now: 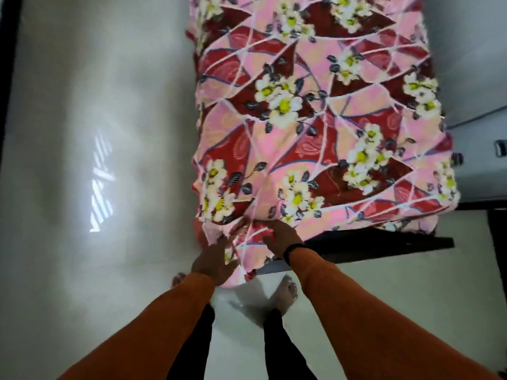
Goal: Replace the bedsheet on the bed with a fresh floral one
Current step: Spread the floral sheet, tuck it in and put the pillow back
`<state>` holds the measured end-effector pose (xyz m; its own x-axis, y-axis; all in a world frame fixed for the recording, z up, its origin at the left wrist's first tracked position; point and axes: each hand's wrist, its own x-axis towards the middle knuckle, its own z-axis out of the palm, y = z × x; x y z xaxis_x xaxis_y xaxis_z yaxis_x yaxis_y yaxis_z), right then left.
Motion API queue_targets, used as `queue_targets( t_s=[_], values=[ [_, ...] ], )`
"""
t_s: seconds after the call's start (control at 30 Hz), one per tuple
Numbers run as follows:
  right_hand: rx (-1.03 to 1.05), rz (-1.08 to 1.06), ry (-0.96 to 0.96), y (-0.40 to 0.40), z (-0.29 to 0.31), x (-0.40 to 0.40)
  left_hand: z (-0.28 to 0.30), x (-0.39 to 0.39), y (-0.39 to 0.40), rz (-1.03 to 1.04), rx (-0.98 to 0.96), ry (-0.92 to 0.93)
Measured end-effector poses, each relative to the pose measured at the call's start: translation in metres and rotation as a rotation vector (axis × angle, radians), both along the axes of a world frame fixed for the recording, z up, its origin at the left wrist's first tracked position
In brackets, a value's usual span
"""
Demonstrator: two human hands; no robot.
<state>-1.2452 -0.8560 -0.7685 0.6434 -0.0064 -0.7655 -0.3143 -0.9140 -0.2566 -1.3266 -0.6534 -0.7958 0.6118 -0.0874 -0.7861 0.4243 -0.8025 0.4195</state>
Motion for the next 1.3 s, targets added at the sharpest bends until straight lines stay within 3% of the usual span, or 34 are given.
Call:
queue_targets(
  t_s=[0.2, 0.27, 0.4, 0.57, 0.7, 1.03, 1.3],
  values=[
    [0.039, -0.216, -0.028, -0.159, 0.026, -0.014, 0.038, 0.01, -0.108, -0.086, 0.124, -0.101],
    [0.074, -0.324, -0.052, -0.219, 0.047, -0.024, 0.058, 0.026, -0.169, -0.115, 0.06, -0.204],
    [0.141, -0.544, -0.145, -0.333, 0.099, -0.034, 0.115, 0.067, -0.3, -0.148, -0.017, -0.198],
    [0.144, -0.623, -0.333, -0.458, 0.163, -0.022, 0.194, 0.104, -0.452, -0.063, -0.208, -0.312],
    [0.21, -0.743, -0.44, -0.523, 0.205, -0.005, 0.231, 0.127, -0.527, -0.064, -0.337, -0.363],
    [0.382, -0.851, -0.465, -0.647, 0.235, 0.047, 0.246, 0.191, -0.654, 0.068, -0.386, -0.393],
    [0.408, -0.708, -0.355, -0.751, 0.248, 0.133, 0.254, 0.247, -0.756, 0.23, -0.344, -0.399]
  ],
)
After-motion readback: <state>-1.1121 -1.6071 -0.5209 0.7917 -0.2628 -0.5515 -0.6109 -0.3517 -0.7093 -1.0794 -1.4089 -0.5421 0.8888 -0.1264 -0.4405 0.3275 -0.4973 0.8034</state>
